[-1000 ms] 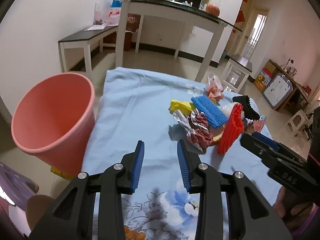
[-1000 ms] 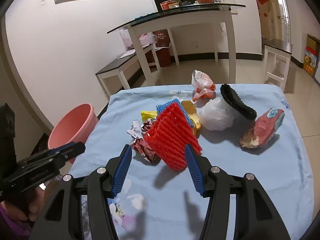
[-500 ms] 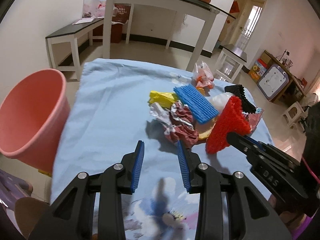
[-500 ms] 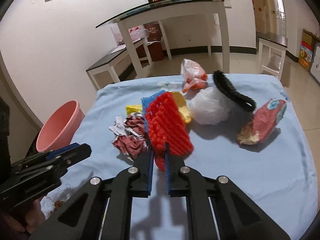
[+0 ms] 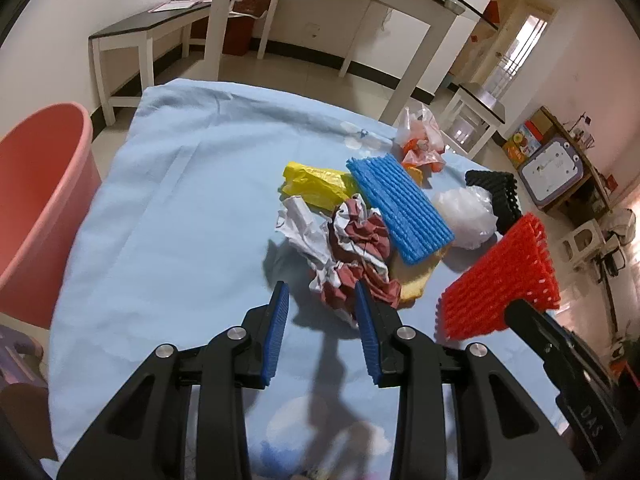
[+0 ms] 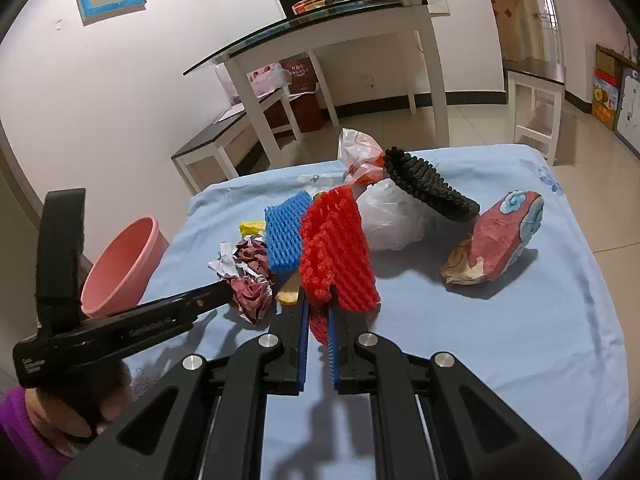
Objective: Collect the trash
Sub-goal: 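Grasp the crumpled foil wrapper with the left tool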
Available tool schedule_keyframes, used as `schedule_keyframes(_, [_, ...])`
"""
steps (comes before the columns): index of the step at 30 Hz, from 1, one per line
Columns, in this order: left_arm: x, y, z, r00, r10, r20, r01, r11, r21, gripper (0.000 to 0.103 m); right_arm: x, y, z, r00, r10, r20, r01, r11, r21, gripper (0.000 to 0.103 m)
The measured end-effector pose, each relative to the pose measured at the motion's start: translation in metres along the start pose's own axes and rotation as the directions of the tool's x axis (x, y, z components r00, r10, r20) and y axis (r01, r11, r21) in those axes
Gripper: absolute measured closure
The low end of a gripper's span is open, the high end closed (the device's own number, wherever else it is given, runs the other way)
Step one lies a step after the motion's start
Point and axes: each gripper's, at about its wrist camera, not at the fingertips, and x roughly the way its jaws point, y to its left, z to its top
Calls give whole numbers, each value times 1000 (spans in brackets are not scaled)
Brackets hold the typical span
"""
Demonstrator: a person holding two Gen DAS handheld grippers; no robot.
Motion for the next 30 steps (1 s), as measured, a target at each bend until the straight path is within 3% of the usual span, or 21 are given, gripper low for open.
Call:
schedule_keyframes(6, [0, -5, -1, 999, 4, 31, -5, 1000, 21, 69, 0, -4, -2, 1000, 1, -5, -1, 1000, 12, 95])
schedule_keyframes(11, [-3, -8, -3, 999, 14, 41, -16, 999, 42, 91, -1, -4, -3, 1000, 1, -5, -1, 1000, 14, 95])
schedule_keyframes(14, [-6, -7, -4, 999, 14, 46, -16, 999, 45, 95, -3, -4, -2, 1000, 1, 1, -1, 1000, 10, 95])
schedule_keyframes(30, [-60, -8, -19, 989, -12, 146, -3, 995, 104, 98, -30, 6, -3, 999, 6, 54, -6, 1000, -12, 95])
